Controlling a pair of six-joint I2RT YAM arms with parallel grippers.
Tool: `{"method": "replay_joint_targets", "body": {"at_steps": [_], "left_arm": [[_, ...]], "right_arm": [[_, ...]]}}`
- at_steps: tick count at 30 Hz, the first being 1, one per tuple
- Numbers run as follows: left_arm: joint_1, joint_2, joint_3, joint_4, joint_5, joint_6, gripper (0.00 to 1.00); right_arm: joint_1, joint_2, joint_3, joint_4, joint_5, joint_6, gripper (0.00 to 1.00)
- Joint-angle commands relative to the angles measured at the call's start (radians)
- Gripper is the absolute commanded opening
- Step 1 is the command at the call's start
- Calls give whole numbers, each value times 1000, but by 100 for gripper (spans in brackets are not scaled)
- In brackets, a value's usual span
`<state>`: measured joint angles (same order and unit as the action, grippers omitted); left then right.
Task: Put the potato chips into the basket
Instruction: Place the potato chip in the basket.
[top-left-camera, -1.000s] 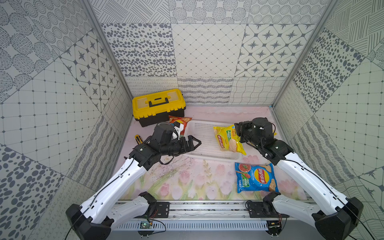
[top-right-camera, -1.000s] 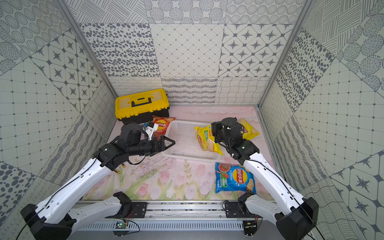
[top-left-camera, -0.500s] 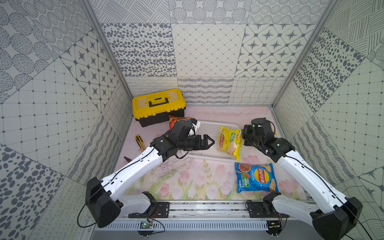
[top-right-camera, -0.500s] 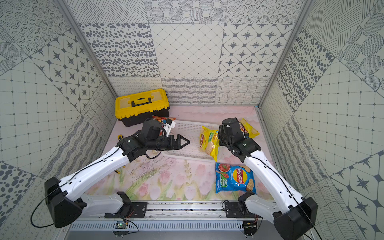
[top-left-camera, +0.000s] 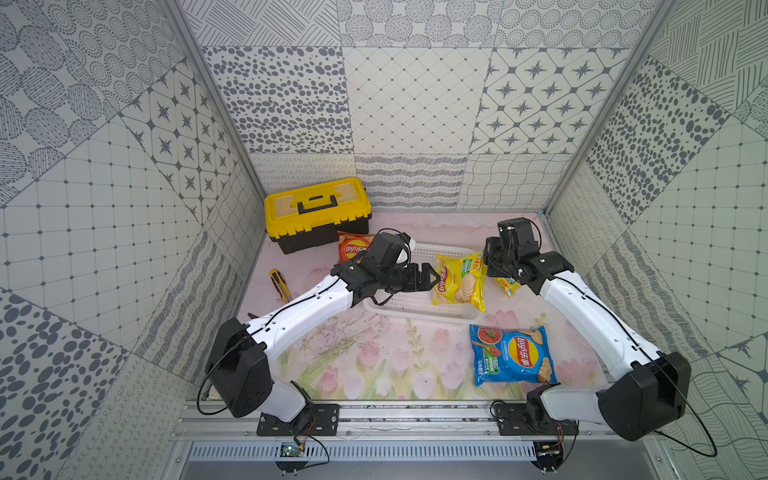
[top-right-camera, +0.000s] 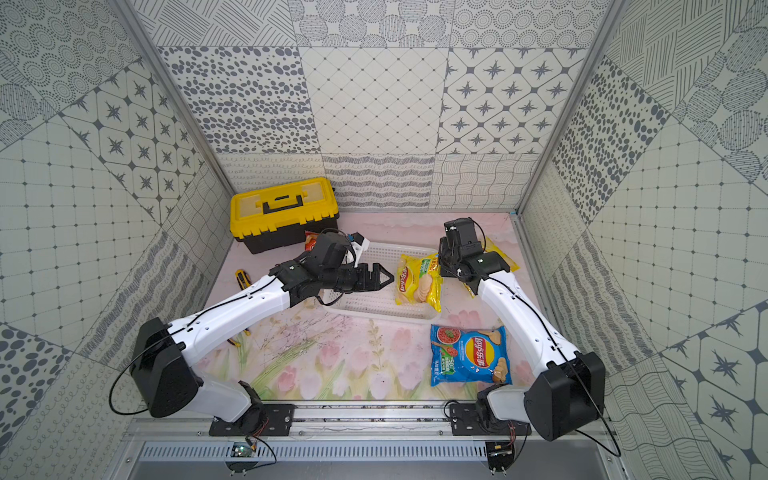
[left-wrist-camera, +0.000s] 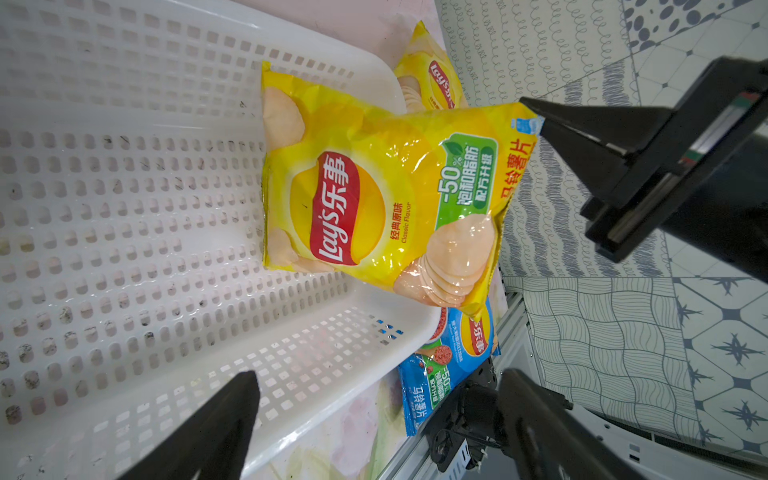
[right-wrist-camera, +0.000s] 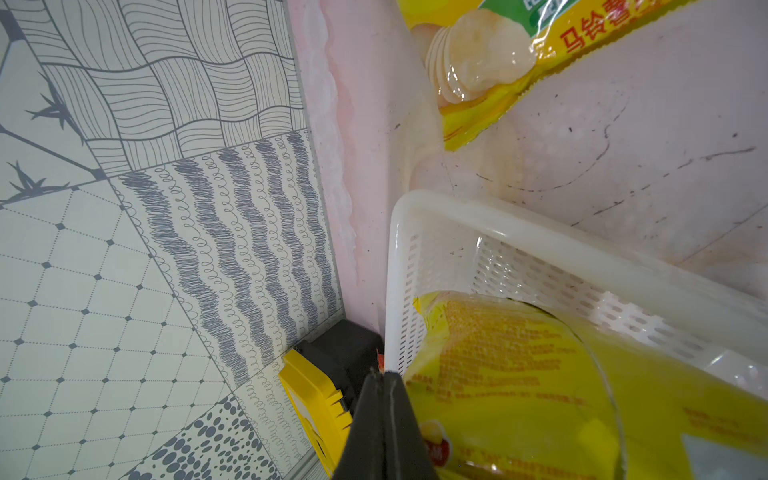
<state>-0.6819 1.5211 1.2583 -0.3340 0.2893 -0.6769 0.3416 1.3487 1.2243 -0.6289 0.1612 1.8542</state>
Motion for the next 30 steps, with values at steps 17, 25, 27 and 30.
{"method": "replay_joint_targets", "body": {"at_steps": [17, 25, 27, 30], "left_arm": [[32, 299, 122, 13, -54, 31, 87], [59, 311, 108, 12, -104, 37, 86], [59, 323, 107, 24, -90, 37, 86], [61, 343, 100, 42, -65, 34, 86]], "right_arm": [[-53, 195, 162, -34, -98, -248, 4], [-79, 181, 146, -81, -96, -299, 5], [-87, 177, 143, -89, -97, -313, 8], [-95, 180, 156, -94, -103, -349, 14]]}}
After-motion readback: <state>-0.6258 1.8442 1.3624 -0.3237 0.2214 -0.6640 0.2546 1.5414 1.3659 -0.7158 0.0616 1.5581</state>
